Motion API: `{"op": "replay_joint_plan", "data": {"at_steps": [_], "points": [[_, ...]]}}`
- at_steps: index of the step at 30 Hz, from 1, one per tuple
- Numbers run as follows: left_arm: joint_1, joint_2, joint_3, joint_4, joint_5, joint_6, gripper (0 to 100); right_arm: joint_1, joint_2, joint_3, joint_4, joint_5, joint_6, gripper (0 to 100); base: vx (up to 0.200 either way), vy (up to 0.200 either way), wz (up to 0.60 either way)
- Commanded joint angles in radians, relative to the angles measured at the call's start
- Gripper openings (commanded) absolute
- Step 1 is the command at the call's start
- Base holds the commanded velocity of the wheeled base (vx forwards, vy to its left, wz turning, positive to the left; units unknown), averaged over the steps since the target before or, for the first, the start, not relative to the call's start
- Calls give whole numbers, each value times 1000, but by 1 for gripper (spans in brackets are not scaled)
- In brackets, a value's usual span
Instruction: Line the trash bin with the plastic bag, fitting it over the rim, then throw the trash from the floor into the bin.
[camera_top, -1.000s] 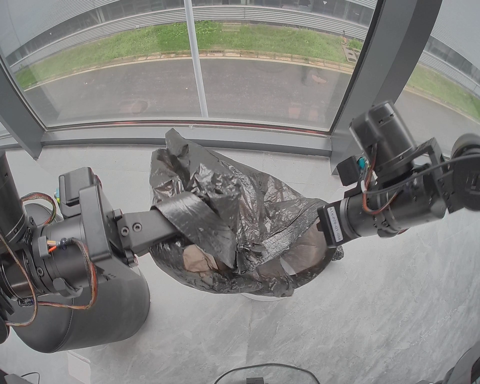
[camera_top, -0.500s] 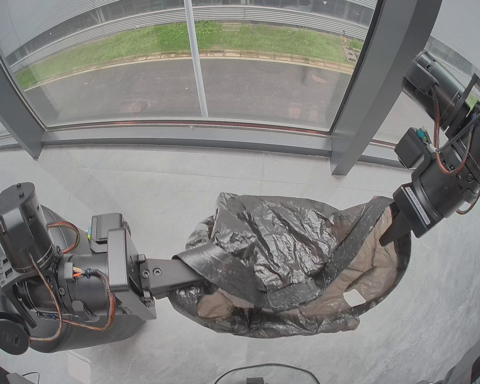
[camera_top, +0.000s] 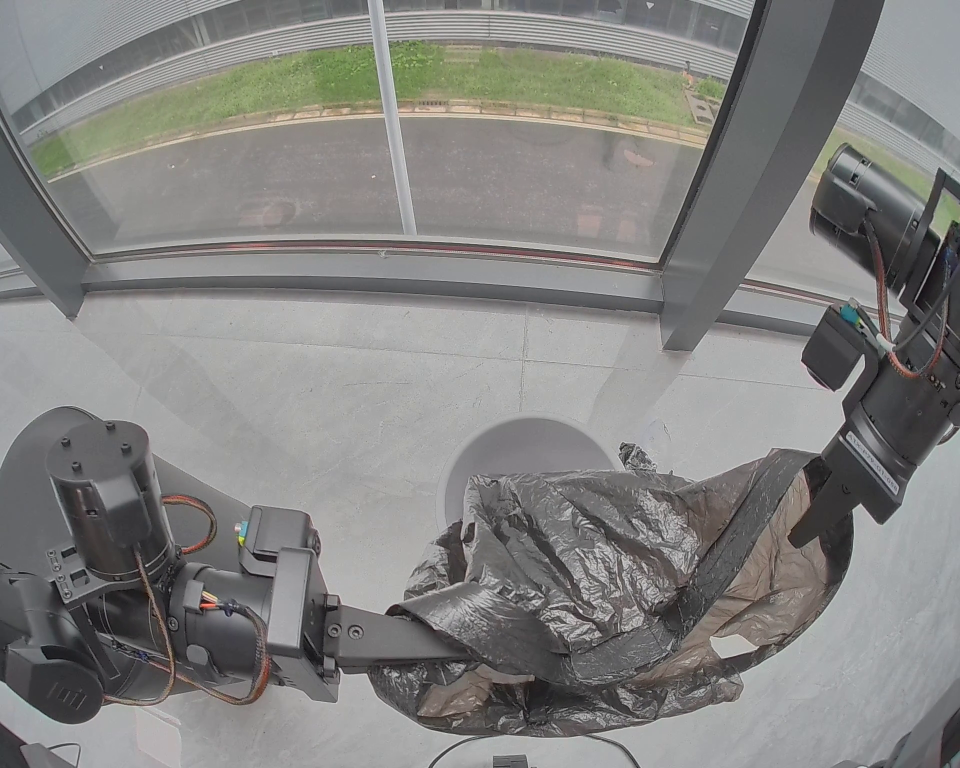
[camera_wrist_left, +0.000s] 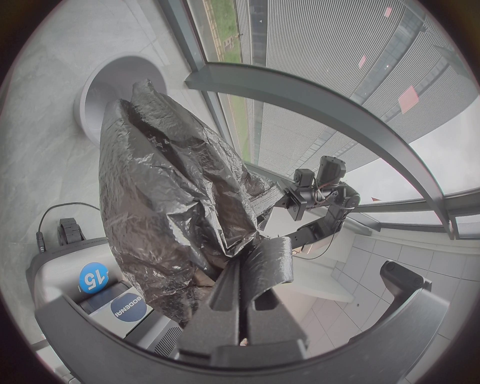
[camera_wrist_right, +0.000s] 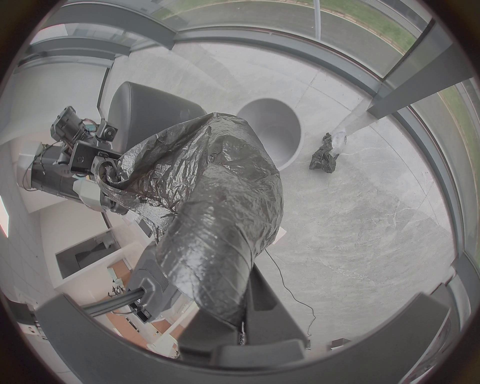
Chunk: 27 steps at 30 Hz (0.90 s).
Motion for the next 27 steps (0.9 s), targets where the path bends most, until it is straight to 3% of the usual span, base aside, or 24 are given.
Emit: {"op": "replay_joint_plan", "data": {"at_steps": [1,5,12,27], "points": [[0,60,5,-1,-20,11,0,-26,1,39,1,1,-23,0,0,0,0],[6,143,-6,-31,-89,74,0,-83,17,68,-2,0,-37,0,0,0,0],[39,270,-6,-198,-92,66,0,-105,99,72,-18,1,-39,0,0,0,0],[141,483,-17,-419,-97,63,0,-103,228,183,-414,1,18,0,0,0,0]]}}
